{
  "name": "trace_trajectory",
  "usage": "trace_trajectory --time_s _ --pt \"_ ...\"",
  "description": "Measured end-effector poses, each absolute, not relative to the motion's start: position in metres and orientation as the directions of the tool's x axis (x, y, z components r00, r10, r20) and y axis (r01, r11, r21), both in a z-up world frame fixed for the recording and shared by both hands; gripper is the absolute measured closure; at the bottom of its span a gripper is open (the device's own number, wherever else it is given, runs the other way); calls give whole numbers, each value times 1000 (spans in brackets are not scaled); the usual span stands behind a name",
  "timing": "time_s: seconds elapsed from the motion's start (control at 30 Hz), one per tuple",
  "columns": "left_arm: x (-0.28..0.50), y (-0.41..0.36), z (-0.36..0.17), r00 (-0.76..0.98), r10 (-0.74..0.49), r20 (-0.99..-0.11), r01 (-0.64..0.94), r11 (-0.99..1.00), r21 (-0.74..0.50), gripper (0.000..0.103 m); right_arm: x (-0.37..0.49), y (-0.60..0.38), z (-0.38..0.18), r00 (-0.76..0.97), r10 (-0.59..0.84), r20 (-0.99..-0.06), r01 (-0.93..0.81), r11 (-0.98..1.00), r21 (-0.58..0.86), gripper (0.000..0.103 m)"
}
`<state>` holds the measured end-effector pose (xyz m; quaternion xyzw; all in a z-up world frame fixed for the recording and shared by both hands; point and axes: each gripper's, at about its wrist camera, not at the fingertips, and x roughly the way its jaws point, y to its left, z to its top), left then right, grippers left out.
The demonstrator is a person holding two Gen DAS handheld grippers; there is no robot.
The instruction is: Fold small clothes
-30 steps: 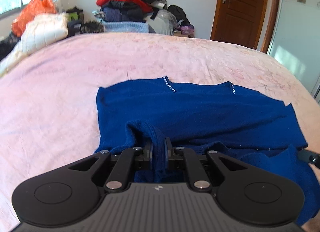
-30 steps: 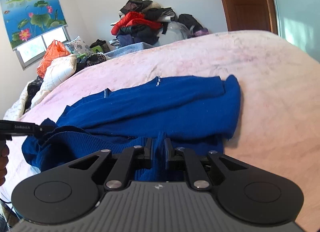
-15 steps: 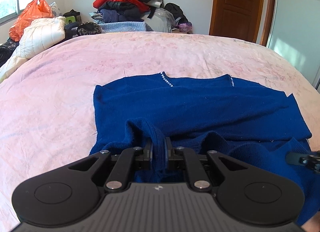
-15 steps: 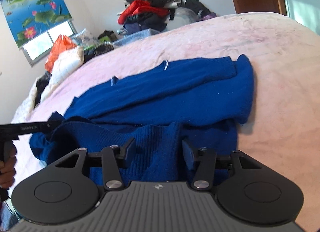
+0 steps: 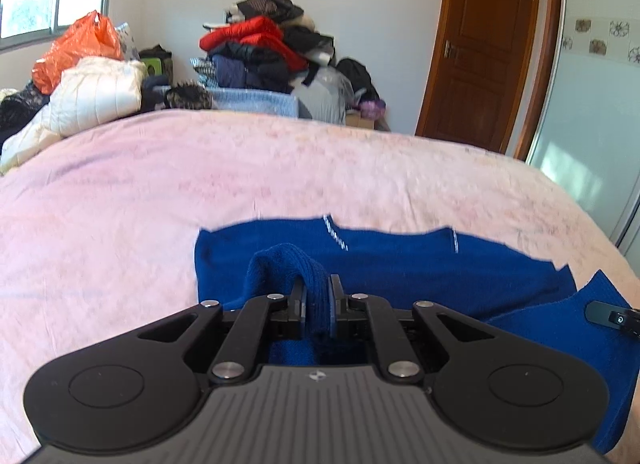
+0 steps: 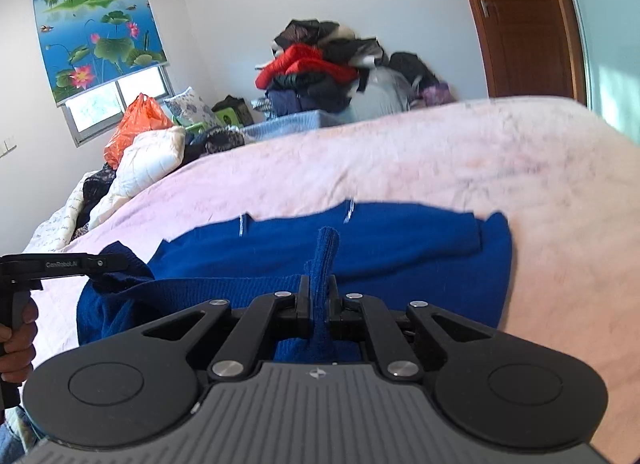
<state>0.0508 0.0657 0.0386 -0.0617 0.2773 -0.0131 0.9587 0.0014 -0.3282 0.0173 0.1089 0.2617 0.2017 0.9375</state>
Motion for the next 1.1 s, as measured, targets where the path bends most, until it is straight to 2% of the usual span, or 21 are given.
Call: trace_trajectory --time_s 0.6,0.93,1.1 --pt "87 70 66 901 -18 -433 -49 989 -142 93 42 -318 43 861 366 -353 -292 925 245 95" --pt "141 58 56 896 33 -443 -71 995 -68 94 99 -321 38 875 314 -368 -242 943 229 95" --pt "176 62 36 853 47 -520 -93 994 -63 94 131 -329 15 859 309 -408 -202 937 285 95"
